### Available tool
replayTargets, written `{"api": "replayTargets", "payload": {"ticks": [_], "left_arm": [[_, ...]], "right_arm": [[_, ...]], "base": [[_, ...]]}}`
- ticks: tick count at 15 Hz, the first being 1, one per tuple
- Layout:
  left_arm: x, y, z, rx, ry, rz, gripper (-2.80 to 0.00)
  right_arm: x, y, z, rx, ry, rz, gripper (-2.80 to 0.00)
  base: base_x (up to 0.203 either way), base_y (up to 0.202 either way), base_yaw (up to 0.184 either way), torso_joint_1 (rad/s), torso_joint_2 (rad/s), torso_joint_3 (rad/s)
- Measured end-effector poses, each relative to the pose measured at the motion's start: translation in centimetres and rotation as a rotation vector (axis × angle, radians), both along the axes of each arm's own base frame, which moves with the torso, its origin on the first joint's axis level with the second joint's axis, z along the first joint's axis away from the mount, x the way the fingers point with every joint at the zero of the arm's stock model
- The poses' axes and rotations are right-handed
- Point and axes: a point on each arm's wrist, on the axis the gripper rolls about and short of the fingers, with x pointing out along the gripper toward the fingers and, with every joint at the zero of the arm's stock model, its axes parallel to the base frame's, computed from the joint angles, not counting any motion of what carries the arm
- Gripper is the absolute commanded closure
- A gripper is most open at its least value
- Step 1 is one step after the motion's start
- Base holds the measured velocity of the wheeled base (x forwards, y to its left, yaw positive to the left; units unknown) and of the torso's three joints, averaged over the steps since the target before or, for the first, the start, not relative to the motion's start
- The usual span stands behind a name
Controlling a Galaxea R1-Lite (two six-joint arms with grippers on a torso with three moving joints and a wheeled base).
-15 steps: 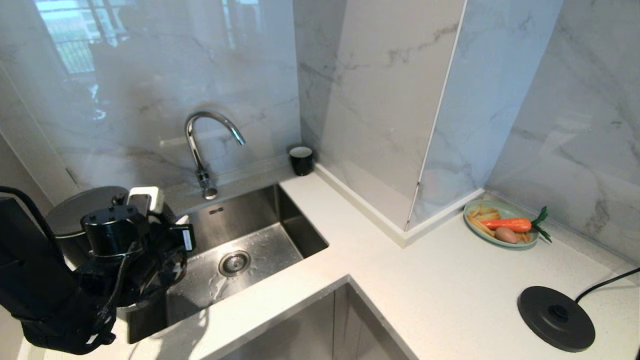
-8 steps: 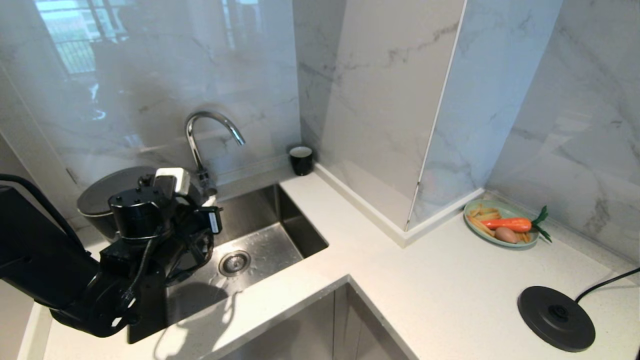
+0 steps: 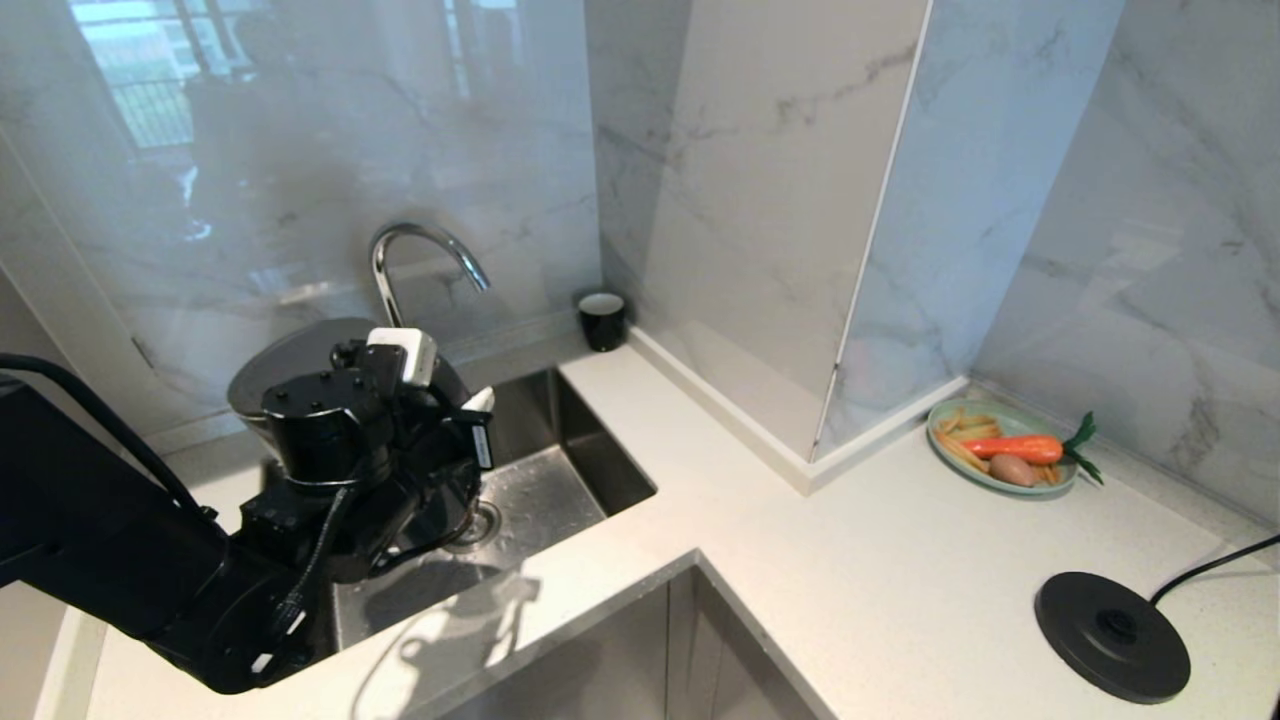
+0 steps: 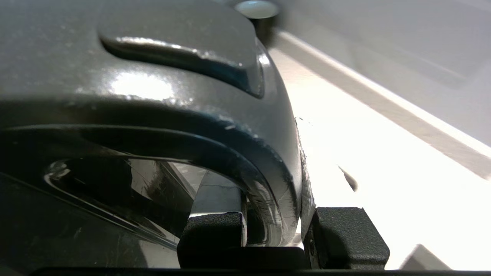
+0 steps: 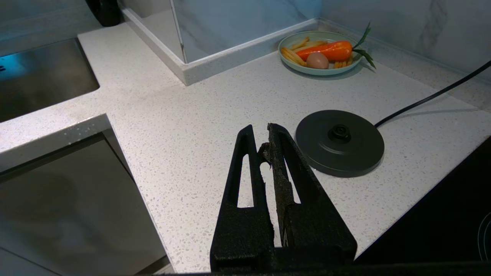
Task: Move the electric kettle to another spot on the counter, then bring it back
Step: Place it on the power base
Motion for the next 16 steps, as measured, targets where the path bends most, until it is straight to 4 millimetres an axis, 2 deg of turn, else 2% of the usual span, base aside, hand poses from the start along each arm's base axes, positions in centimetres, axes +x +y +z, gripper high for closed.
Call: {"api": "replayTargets", "payload": {"ticks": [5, 10, 13, 16], "left_arm": [[-0.9, -2.5, 0.9, -0.004, -0.007, -0.080, 0.00], [-4.1, -5.0, 1.3, -0.008, 0.017, -0.197, 0.00], [-6.2, -5.3, 0.6, -0.007, 0.072, -0.238, 0.00], [-7.2, -5.4, 0.8, -0.016, 0.075, -0.260, 0.00]], "right_arm": [[0.0, 0.0, 0.0, 0.000, 0.000, 0.001, 0.00], [0.0, 0.0, 0.0, 0.000, 0.000, 0.001, 0.00], [0.0, 0.0, 0.0, 0.000, -0.001, 0.000, 0.00], [0.0, 0.0, 0.0, 0.000, -0.001, 0.001, 0.00]], "base": [[0.000, 0.000, 0.000, 0.000, 0.00, 0.000], [0.000, 0.000, 0.000, 0.000, 0.00, 0.000], [0.000, 0.000, 0.000, 0.000, 0.00, 0.000], [0.000, 0.000, 0.000, 0.000, 0.00, 0.000]]}}
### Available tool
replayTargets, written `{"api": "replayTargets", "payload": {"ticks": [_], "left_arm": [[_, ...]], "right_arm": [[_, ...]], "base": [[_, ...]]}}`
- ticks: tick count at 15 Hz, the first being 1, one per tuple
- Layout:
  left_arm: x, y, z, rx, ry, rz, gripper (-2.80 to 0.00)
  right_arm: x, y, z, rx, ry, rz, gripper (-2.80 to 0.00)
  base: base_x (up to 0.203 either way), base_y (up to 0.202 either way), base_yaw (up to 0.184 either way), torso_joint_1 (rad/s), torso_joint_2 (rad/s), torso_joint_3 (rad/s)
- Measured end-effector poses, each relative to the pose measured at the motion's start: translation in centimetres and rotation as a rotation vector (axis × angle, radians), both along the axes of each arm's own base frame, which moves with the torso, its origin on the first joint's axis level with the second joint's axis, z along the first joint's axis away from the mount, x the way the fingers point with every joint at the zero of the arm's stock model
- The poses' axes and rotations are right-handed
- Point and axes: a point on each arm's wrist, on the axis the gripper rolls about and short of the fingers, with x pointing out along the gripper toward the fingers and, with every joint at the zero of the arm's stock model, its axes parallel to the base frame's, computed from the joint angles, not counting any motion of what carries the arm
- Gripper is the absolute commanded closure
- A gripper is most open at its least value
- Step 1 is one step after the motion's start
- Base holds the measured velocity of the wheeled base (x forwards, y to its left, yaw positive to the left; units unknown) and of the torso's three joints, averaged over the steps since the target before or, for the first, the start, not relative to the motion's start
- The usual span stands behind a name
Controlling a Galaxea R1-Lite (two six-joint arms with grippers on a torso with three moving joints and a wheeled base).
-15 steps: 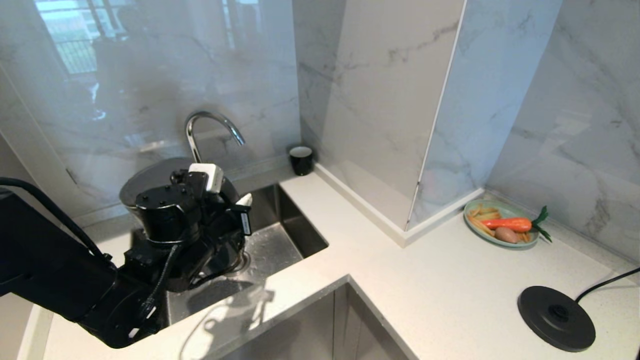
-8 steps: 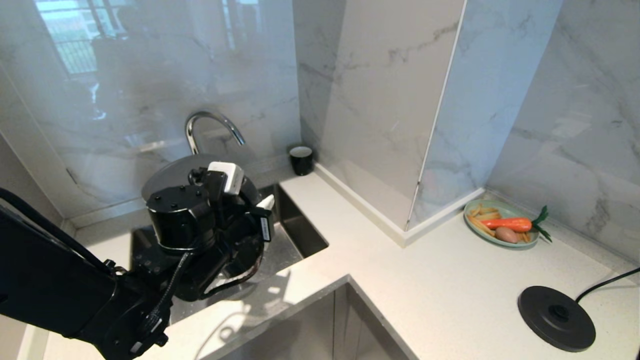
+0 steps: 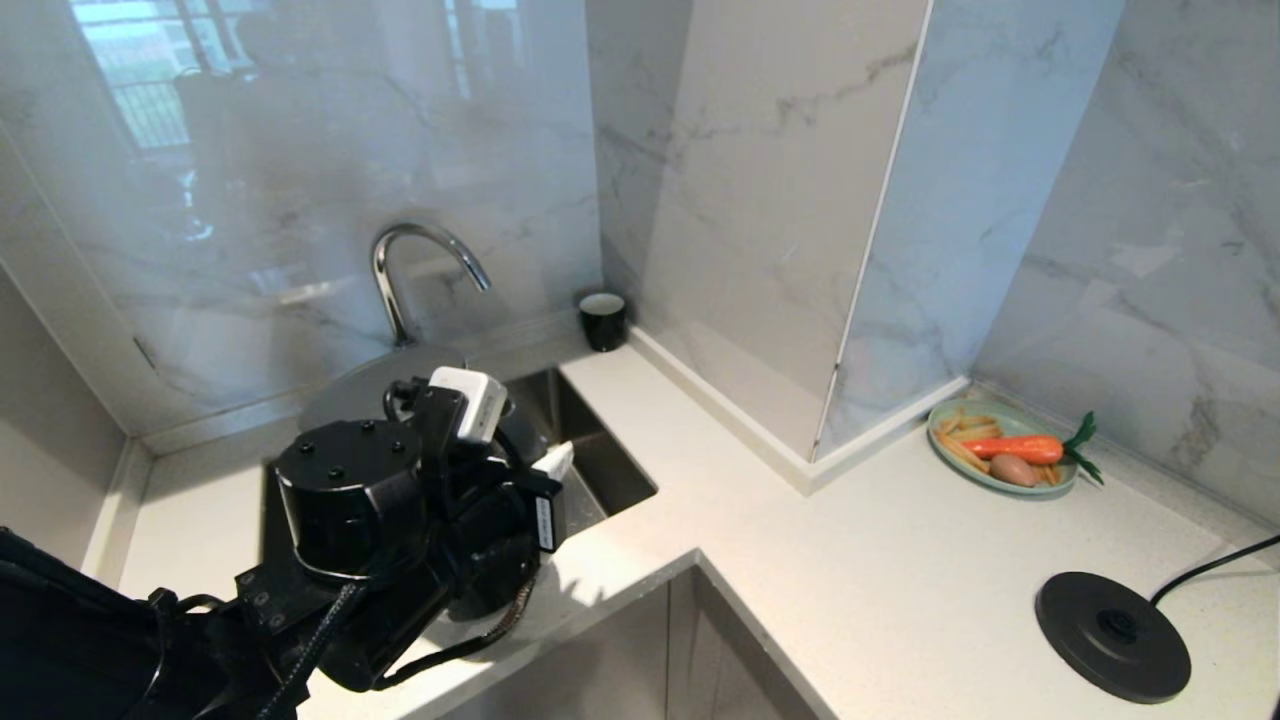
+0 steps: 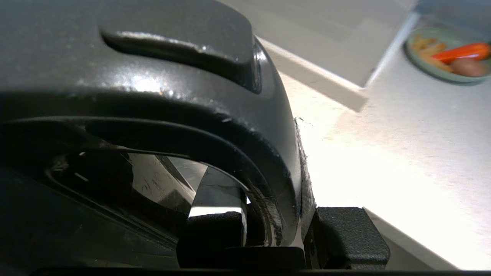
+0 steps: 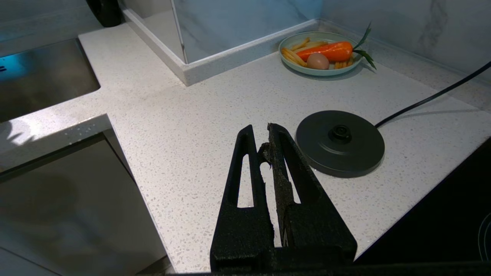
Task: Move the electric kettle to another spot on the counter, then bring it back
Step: Place it on the power base
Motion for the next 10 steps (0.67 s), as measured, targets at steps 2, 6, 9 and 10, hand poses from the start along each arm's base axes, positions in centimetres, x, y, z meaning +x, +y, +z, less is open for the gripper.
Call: {"api": "replayTargets", "payload": {"ticks": [2, 6, 9, 10], "left_arm": [[-0.8, -0.7, 0.0, -0.012, 0.006, -0.028, 0.00], [-1.9, -1.6, -0.3, -0.001, 0.016, -0.063, 0.00], [-1.9, -1.7, -0.3, 0.000, 0.016, -0.065, 0.00], [-2.0, -1.7, -0.3, -0.001, 0.016, -0.067, 0.00]], "right_arm": [[0.0, 0.0, 0.0, 0.000, 0.000, 0.000, 0.00], [0.0, 0.0, 0.0, 0.000, -0.001, 0.000, 0.00], [0.0, 0.0, 0.0, 0.000, 0.001, 0.000, 0.00], [0.0, 0.0, 0.0, 0.000, 0.001, 0.000, 0.00]], "base": [[0.000, 0.000, 0.000, 0.000, 0.00, 0.000], [0.000, 0.000, 0.000, 0.000, 0.00, 0.000], [0.005, 0.007, -0.141, 0.007, 0.00, 0.002], [-0.001, 0.013, -0.177, 0.002, 0.00, -0.001]]}}
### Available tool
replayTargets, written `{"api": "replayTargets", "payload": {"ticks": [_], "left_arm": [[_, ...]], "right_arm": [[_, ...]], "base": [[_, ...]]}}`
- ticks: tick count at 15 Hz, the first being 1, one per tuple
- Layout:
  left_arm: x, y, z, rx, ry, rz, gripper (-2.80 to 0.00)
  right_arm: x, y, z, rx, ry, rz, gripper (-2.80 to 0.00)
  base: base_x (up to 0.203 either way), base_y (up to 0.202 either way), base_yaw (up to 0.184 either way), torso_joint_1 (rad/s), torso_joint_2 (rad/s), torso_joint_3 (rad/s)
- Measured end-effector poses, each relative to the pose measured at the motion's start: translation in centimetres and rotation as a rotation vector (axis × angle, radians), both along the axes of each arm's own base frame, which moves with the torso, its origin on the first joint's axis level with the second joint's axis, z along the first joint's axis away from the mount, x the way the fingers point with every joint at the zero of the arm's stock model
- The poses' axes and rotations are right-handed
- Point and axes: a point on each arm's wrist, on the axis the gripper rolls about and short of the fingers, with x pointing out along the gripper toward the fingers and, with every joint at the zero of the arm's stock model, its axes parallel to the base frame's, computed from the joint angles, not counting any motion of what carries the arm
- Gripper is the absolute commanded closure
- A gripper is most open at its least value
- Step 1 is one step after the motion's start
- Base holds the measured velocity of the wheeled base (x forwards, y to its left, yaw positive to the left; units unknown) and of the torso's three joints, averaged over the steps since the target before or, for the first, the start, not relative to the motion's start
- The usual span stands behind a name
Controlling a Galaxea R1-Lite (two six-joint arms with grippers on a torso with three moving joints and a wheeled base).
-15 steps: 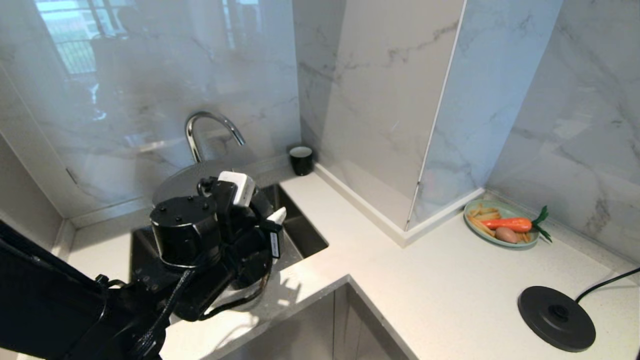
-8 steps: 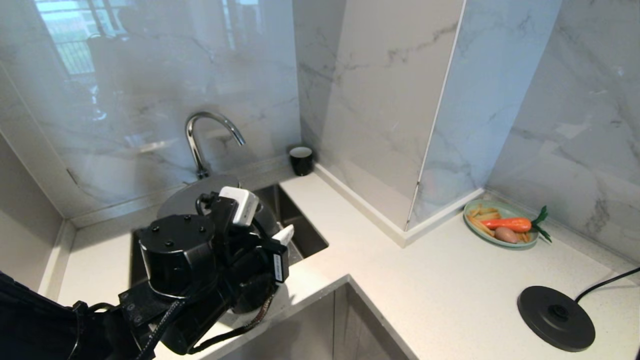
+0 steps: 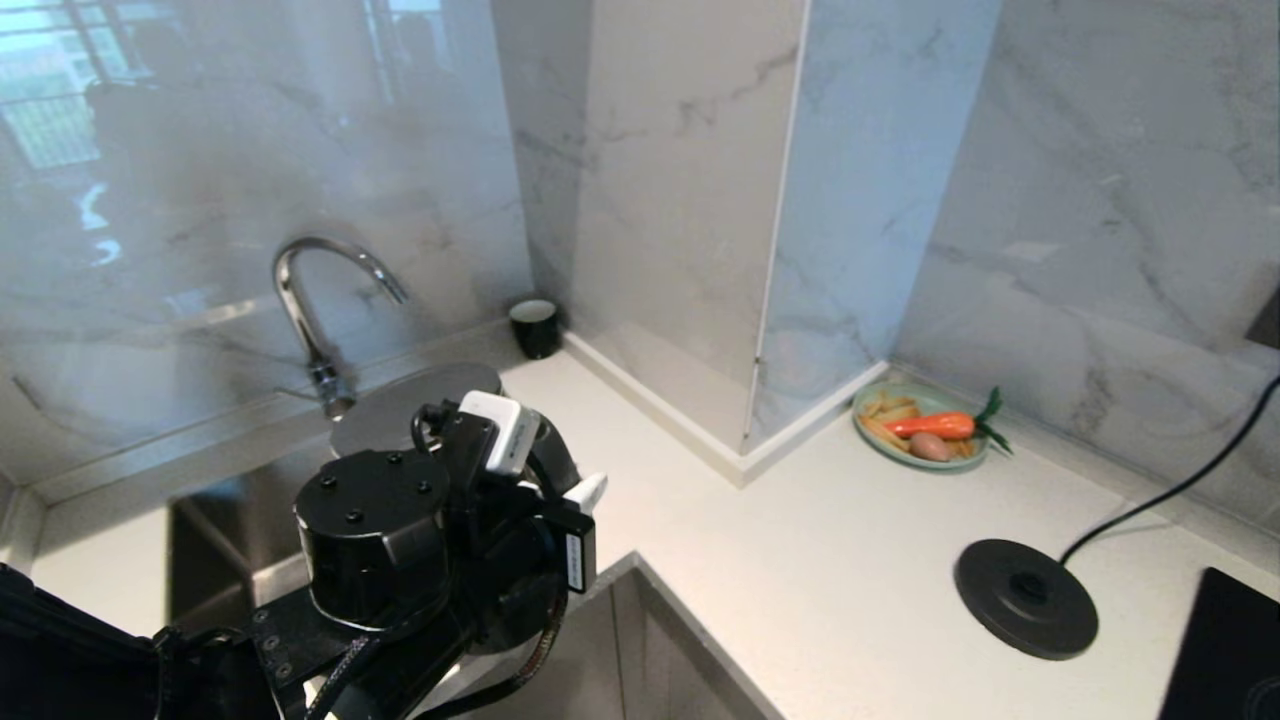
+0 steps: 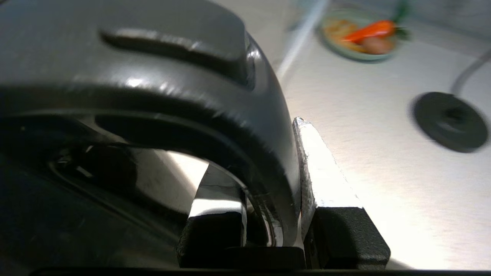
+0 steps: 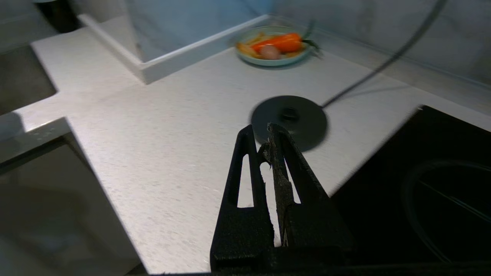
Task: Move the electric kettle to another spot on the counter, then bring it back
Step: Place it on the power base
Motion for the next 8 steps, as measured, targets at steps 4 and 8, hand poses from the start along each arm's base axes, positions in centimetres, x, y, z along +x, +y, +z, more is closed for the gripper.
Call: {"api": "replayTargets", "payload": {"ticks": [4, 8], "left_arm": [[0.14, 0.01, 0.26, -0.007, -0.008, 0.006, 0.00], [0.12, -0.02, 0.31, -0.008, -0.009, 0.004, 0.00]], "right_arm": [[0.00, 0.00, 0.01, 0.000, -0.001, 0.000, 0.00], [0.00, 0.00, -0.01, 0.000, 0.000, 0.000, 0.00]], "base": [[0.004, 0.009, -0.173, 0.002, 0.00, 0.005], [0.003, 0.008, -0.176, 0.002, 0.01, 0.005]]}}
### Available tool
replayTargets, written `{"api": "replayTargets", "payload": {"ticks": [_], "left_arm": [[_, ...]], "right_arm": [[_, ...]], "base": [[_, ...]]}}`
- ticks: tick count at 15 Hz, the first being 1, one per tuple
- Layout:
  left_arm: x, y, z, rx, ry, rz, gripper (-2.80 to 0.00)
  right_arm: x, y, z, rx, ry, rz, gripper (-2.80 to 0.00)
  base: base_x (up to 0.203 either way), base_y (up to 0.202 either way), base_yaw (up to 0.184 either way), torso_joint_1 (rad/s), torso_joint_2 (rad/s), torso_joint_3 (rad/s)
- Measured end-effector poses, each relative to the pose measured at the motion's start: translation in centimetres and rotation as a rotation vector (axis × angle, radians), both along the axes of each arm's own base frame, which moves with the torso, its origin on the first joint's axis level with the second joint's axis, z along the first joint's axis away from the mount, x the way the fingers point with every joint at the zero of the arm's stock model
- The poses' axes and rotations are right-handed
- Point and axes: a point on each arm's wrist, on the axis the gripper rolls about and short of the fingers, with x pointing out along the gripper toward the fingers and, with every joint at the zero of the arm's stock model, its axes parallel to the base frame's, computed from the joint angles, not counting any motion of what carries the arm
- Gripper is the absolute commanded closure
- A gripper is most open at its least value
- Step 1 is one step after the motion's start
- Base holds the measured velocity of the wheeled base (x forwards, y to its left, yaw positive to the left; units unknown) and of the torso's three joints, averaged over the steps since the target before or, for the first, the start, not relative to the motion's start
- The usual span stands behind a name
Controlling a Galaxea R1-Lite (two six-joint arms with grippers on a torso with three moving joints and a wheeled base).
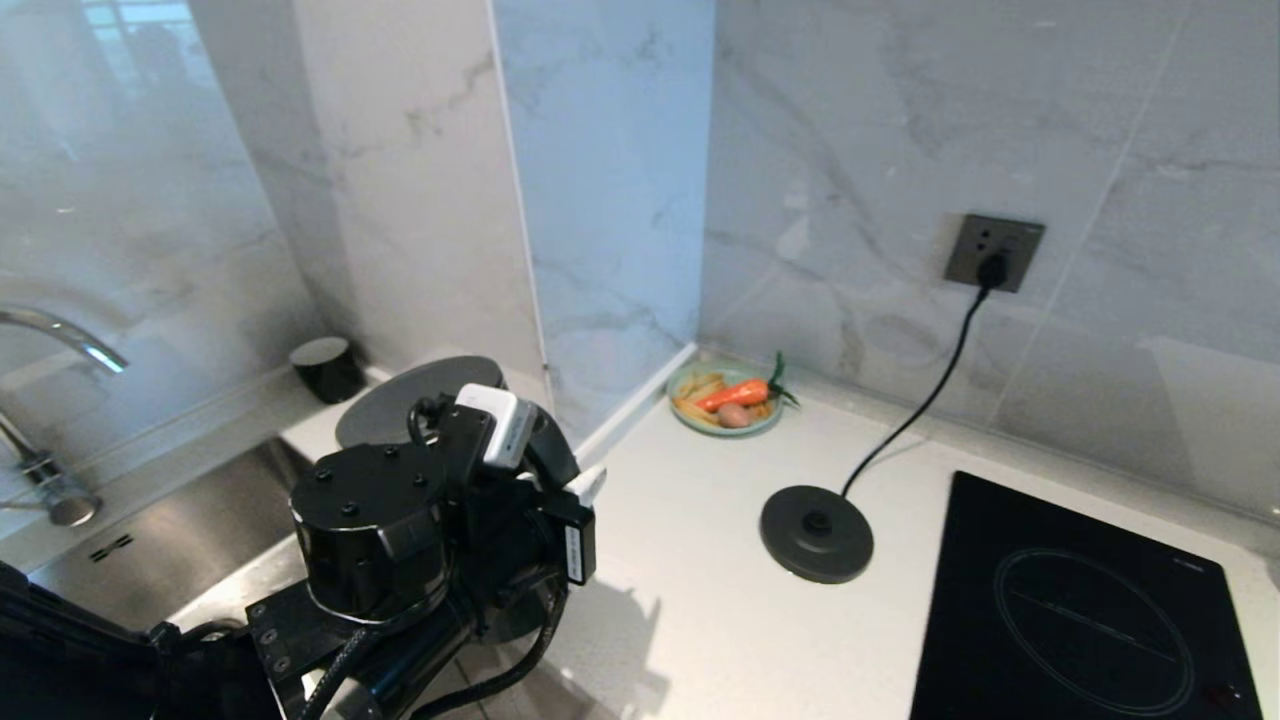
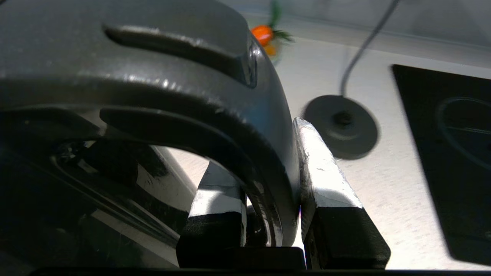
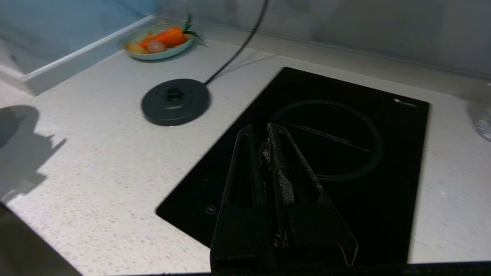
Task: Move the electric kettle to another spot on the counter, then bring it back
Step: Place it on the power base
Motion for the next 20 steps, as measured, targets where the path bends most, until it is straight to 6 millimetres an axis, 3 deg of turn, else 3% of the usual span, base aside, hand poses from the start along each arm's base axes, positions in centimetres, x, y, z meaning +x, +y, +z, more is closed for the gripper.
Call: {"api": "replayTargets", "payload": {"ticks": [7, 20], "left_arm": [[0.32, -0.36, 0.35, -0.012, -0.012, -0.002, 0.00], [0.40, -0.78, 0.41, -0.013, -0.016, -0.010, 0.00]], "right_arm": [[0.00, 0.00, 0.00, -0.001, 0.000, 0.000, 0.00], [0.00, 0.00, 0.01, 0.000, 0.000, 0.000, 0.00]], "base": [[0.001, 0.006, -0.145, 0.001, 0.00, 0.006], [0.000, 0.000, 0.000, 0.000, 0.00, 0.000]]}}
